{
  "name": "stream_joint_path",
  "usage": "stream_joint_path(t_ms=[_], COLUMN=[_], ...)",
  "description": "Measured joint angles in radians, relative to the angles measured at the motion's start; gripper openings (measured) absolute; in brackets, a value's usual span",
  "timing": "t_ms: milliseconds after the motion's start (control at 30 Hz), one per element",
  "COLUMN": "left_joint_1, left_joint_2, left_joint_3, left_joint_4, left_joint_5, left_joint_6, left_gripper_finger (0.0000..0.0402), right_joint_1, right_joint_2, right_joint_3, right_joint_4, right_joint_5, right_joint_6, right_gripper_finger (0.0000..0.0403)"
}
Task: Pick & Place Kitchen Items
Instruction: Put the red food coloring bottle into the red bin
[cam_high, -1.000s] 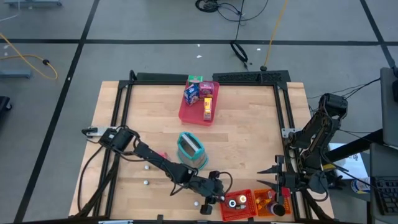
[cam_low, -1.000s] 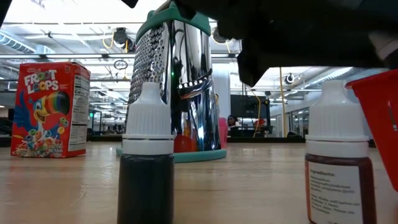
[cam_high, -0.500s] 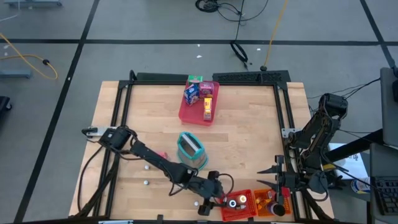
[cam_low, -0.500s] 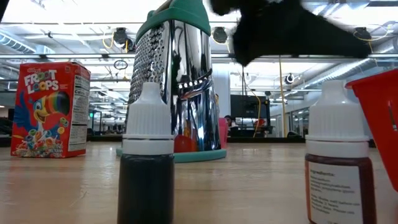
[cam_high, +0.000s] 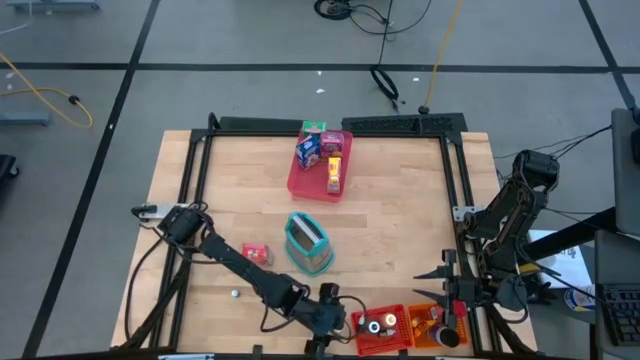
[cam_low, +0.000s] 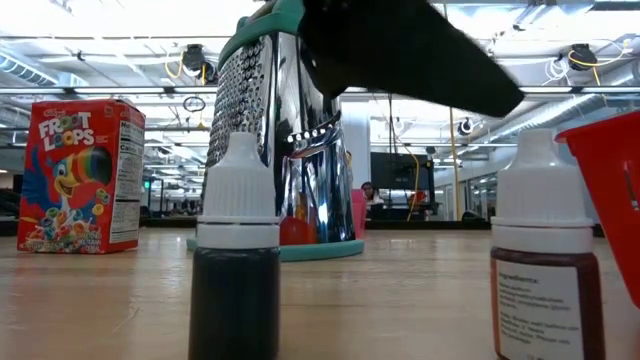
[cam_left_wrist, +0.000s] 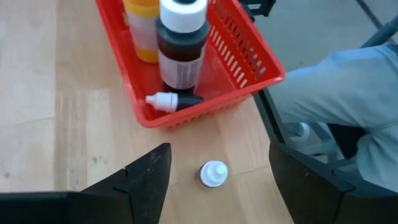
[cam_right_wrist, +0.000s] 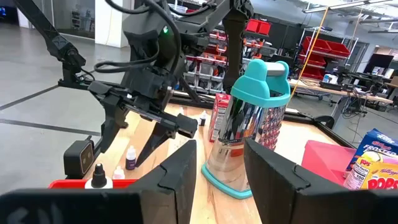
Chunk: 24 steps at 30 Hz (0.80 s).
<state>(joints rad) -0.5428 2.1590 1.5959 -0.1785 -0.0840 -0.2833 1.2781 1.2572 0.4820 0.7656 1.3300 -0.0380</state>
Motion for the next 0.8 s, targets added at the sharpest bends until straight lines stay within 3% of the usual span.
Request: stream_joint_path(t_ms=[633, 800], left_joint_1=[-0.003, -0.002], left_joint_2=[0.049, 0.061], left_joint_3=[-0.001, -0.001], left_joint_4=[0.014, 0.018], left_joint_5=[-0.011, -0.003], left_joint_6=[-0.055, -0.051], left_gripper_finger=[0.0272, 0.0236], right_joint_1=[0.0, 0.0], right_joint_2=[0.0, 0.0], right_joint_3=[0.0, 0.0], right_joint_4=[0.001, 0.001], right_joint_5=[0.0, 0.0], right_joint_6=[0.027, 0.027], right_gripper_finger=[0.0125, 0.0125])
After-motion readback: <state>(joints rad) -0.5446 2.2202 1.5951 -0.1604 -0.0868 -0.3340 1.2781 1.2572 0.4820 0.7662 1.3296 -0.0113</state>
